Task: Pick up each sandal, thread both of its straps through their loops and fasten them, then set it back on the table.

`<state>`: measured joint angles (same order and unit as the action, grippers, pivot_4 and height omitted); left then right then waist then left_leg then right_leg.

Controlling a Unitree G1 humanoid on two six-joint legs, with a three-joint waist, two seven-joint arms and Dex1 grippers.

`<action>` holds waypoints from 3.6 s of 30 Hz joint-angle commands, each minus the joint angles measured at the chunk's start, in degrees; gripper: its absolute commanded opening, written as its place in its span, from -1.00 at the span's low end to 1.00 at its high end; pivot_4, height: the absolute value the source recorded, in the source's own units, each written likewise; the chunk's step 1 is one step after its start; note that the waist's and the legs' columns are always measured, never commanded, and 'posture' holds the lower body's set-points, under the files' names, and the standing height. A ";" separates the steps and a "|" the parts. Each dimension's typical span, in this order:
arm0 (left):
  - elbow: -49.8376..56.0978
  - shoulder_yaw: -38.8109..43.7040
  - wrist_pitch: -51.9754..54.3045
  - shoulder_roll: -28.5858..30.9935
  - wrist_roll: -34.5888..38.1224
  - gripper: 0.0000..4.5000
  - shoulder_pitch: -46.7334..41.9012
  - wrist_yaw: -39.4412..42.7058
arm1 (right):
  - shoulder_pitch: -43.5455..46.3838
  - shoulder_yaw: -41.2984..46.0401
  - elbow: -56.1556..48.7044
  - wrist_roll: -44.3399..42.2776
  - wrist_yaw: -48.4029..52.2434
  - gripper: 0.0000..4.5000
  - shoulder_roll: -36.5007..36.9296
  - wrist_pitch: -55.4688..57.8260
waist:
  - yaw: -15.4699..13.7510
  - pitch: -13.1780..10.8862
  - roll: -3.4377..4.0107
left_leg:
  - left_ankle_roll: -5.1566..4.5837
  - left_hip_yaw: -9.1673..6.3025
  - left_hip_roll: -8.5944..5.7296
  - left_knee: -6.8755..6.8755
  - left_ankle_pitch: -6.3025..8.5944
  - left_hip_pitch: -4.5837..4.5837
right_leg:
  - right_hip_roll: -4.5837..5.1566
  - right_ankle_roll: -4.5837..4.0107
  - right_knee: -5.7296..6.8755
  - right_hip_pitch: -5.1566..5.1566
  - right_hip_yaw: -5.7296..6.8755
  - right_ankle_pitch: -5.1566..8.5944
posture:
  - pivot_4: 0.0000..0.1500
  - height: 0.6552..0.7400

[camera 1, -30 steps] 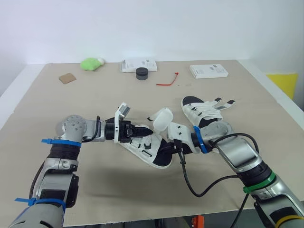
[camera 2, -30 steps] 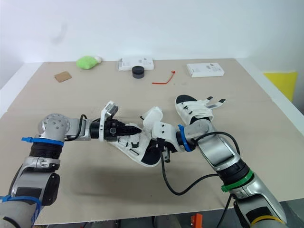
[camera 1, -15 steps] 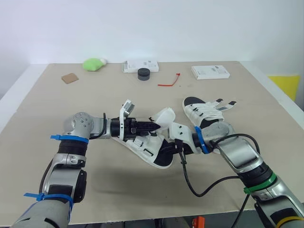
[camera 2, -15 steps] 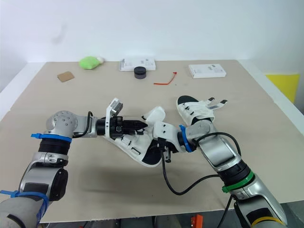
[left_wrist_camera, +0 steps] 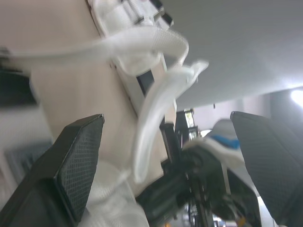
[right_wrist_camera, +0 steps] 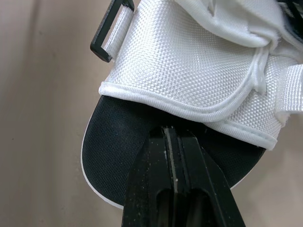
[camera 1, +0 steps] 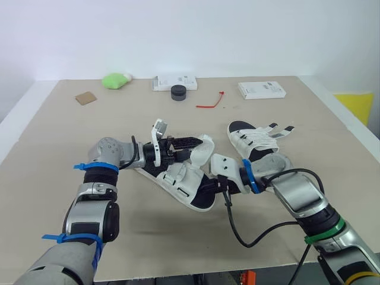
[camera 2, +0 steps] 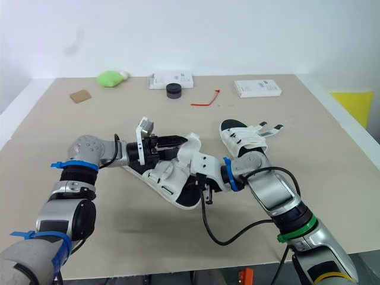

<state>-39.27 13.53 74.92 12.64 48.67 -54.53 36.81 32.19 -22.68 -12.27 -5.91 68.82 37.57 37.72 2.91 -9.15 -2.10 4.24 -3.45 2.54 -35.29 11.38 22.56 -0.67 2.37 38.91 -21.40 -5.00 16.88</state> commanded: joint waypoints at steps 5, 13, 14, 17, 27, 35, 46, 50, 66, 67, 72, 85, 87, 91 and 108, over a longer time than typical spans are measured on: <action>3.81 3.96 2.73 3.33 1.29 0.98 -2.24 0.36 | -2.64 -4.62 1.31 0.43 0.44 -1.00 0.32 2.27 | 0.45 -0.08 0.01 | 0.03 0.00 0.00 0.03 0.09 0.02 | 0.00 0.00 0.00 -0.03 -0.01 0.10 | 1.00 1.00; 24.82 4.28 8.51 16.43 7.64 0.98 2.94 8.36 | -2.87 -4.67 1.41 0.06 0.47 -1.00 0.56 1.90 | 1.10 -0.30 -0.05 | 0.15 -0.01 0.04 0.05 0.13 0.14 | 0.02 0.03 -0.02 -0.14 0.00 0.13 | 1.00 1.00; 29.70 2.25 7.80 19.39 8.07 0.98 5.67 11.69 | -2.80 -4.68 1.56 0.04 0.54 -1.00 0.56 1.78 | 1.24 -0.29 -0.03 | 0.25 -0.01 0.04 0.06 0.19 0.13 | 0.03 0.04 -0.02 -0.13 0.00 0.16 | 1.00 1.00; 37.92 -2.93 4.90 26.14 7.51 0.98 11.79 19.00 | -2.60 -4.80 2.03 0.04 0.71 -1.00 0.58 1.41 | 1.34 -0.29 -0.01 | 0.57 0.01 0.06 0.06 0.36 0.04 | 0.06 -0.07 -0.02 -0.04 -0.02 0.36 | 1.00 1.00; 45.93 -17.27 -21.24 35.59 -7.21 0.98 28.26 34.71 | -1.71 -5.58 3.29 0.31 1.55 -1.00 0.07 0.25 | 1.26 -0.37 -0.22 | 0.59 -0.04 0.21 0.19 0.41 -0.05 | -0.04 -0.35 -0.02 -0.05 0.12 0.56 | 1.00 1.00; 43.57 -18.92 -31.60 31.02 -12.58 0.98 28.57 34.28 | -1.81 -5.42 2.91 0.23 1.85 -1.00 0.65 0.20 | 1.30 -0.38 -0.21 | 0.45 0.02 0.21 0.21 0.48 -0.04 | -0.05 -0.37 -0.02 -0.07 0.07 0.61 | 1.00 1.00; 47.65 -18.64 -31.83 34.09 -11.62 0.40 31.37 39.77 | -1.92 -5.18 3.12 0.29 1.78 -1.00 1.00 0.13 | 1.31 -0.38 -0.21 | 0.44 0.02 0.21 0.21 0.49 -0.05 | -0.05 -0.37 -0.01 -0.06 0.07 0.61 | 1.00 1.00; 51.63 -16.86 -26.53 34.66 -7.19 -0.40 30.94 38.86 | -1.33 -5.25 4.09 0.57 2.04 -1.00 0.94 -0.52 | 1.30 -0.40 -0.21 | 0.42 0.01 0.20 0.21 0.50 -0.04 | -0.03 -0.34 -0.01 -0.05 0.08 0.64 | 1.00 1.00; 63.49 -17.29 -21.94 39.32 -3.34 -0.96 41.98 37.73 | 1.93 -5.14 8.07 1.21 4.41 -1.00 1.96 -3.40 | 1.26 -0.60 0.00 | 0.37 -0.01 0.20 0.23 0.54 -0.03 | -0.02 -0.41 0.00 -0.06 0.10 0.70 | 1.00 1.00; 62.49 -17.08 -22.28 38.65 -3.88 -0.96 41.74 36.74 | 2.04 -5.22 8.17 1.28 4.61 -1.00 2.02 -3.53 | 1.25 -0.61 0.01 | 0.37 0.01 0.18 0.21 0.54 -0.04 | 0.01 -0.40 0.00 -0.04 0.09 0.69 | 1.00 1.00; 58.56 -15.58 -23.35 36.77 -4.82 -0.96 40.05 33.74 | 1.78 -5.55 8.05 1.37 4.86 -1.00 2.22 -3.86 | 1.01 -0.64 0.04 | 0.32 -0.01 0.19 0.02 0.51 -0.05 | 0.00 -0.32 0.03 0.01 0.12 0.60 | 1.00 1.00; 59.22 -5.37 -21.45 37.49 1.99 -0.96 37.19 29.14 | 0.50 -5.19 6.82 0.89 4.74 -1.00 2.79 -3.28 | 0.72 -0.64 0.04 | 0.33 0.01 0.18 -0.01 0.52 -0.01 | 0.02 -0.31 0.03 0.02 0.09 0.59 | 1.00 1.00; 58.52 -4.13 -21.81 35.11 2.70 -0.96 35.19 25.59 | 0.55 -5.06 6.83 0.75 4.57 -1.00 2.60 -3.18 | 0.32 -0.64 0.03 | 0.33 -0.01 0.18 -0.04 0.51 -0.01 | 0.02 -0.29 0.03 0.03 0.11 0.59 | 1.00 1.00; 58.51 -4.53 -20.15 32.10 4.43 -0.35 33.06 22.29 | 0.51 -5.07 6.72 0.60 4.53 -1.00 2.59 -2.97 | -0.09 -0.63 0.03 | 0.33 0.02 0.18 -0.09 0.51 -0.03 | 0.01 -0.24 0.03 0.06 0.08 0.55 | 1.00 1.00; 46.19 -5.37 -11.95 20.38 7.53 0.98 23.87 7.56 | -1.88 -3.15 1.91 -1.96 2.61 -1.00 3.12 1.87 | -0.42 -0.66 0.00 | 0.34 -0.08 0.07 -0.12 0.52 0.06 | 0.06 -0.22 0.01 0.09 0.14 0.56 | 1.00 1.00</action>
<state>8.58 6.81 60.47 33.77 54.15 -29.01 46.19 32.56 -22.39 -11.97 -9.28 71.62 39.79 37.37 2.49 -9.81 -2.10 4.57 -3.53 2.62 -35.41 11.90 22.63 -0.62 2.15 38.92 -21.33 -4.86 17.43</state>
